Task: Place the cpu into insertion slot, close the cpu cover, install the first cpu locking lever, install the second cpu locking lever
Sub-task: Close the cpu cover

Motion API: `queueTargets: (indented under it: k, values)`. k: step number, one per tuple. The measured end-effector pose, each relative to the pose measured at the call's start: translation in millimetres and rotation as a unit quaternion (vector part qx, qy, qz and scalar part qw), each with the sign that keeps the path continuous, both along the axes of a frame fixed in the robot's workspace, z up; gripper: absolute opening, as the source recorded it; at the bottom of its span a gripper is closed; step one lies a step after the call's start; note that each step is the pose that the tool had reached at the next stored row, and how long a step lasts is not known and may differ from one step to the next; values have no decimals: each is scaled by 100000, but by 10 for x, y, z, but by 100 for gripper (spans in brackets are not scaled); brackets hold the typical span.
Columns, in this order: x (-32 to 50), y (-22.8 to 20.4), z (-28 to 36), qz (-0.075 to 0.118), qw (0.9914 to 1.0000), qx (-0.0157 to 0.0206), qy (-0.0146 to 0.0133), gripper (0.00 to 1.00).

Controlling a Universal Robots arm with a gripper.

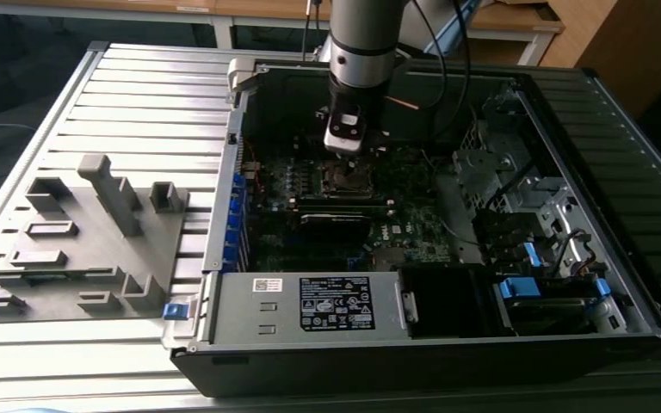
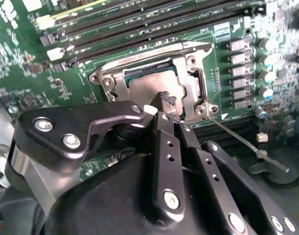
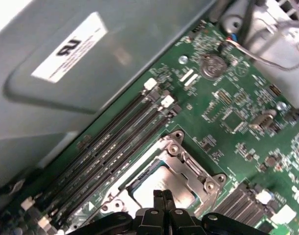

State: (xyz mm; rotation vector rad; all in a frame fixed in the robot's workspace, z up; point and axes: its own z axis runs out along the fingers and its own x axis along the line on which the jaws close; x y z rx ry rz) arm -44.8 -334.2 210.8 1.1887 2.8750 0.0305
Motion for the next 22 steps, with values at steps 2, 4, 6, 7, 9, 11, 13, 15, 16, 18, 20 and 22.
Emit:
queueTargets:
  k: [2,4,6,7,9,11,13,15,16,18,20,22]
  values:
    - [0,0,0,1526,99988,-7,1,11]
    - [0,0,-1,1753,99985,3,-4,11]
    - [0,0,0,1802,99984,1,-2,11]
    - [0,0,0,1810,99984,-1,-1,11]
    - [0,0,0,1839,99983,-2,-1,11]
    - [0,0,0,1912,99982,0,0,11]
    - [0,0,0,2053,99979,1,-2,11]
    - [0,0,0,2221,99975,-2,0,11]
    - [0,0,0,2313,99973,-4,0,11]
    - [0,0,0,2363,99972,-2,0,11]
    - [0,0,0,2367,99972,2,-2,11]
    - [0,0,0,2366,99972,0,1,11]
